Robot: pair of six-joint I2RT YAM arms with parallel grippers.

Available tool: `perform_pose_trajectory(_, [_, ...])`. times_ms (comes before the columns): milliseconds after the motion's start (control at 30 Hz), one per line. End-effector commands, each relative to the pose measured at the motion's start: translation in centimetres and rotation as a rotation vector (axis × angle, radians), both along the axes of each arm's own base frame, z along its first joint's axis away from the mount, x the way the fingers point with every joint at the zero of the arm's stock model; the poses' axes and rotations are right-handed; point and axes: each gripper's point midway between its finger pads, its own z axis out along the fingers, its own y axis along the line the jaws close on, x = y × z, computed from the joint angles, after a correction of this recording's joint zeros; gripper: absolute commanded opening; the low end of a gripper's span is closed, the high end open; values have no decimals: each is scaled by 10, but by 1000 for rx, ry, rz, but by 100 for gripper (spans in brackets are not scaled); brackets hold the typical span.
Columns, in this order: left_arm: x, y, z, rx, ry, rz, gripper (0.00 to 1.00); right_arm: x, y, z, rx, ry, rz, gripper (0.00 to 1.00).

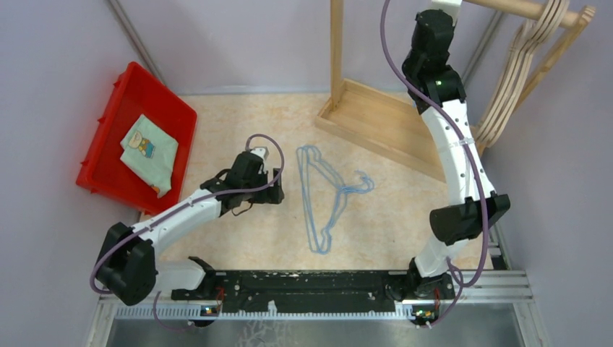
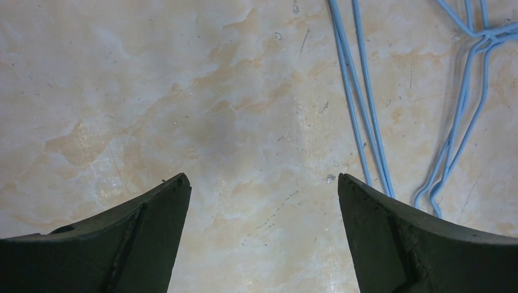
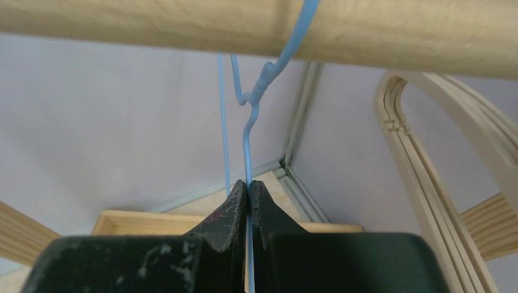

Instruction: Organize the hangers

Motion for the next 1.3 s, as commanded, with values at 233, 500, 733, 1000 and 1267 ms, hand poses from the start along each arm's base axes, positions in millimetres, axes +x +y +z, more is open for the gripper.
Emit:
perform_pose_trajectory(233, [15,-8,3,-18,-3,-13,96,-15,-39,-41,82,30,-44,0])
perform_pose_trajectory(500, [17,-12,2,-26,0,-19,96,-37,-34,-39,140,5,4,50])
perform_pose_trajectory(733, [15,-12,-2,-34,5,-17,97,-64,-23,-31,198,3,94,83])
perform_pose_trajectory(1000, [13,-14,-7,-41,15,-30,98,-108,-2,-17,131,-17,138,87])
perform_pose_trajectory(1267, [9,-14,-15,-41,35,-43,98,-127,42,-31,115,40,280,86])
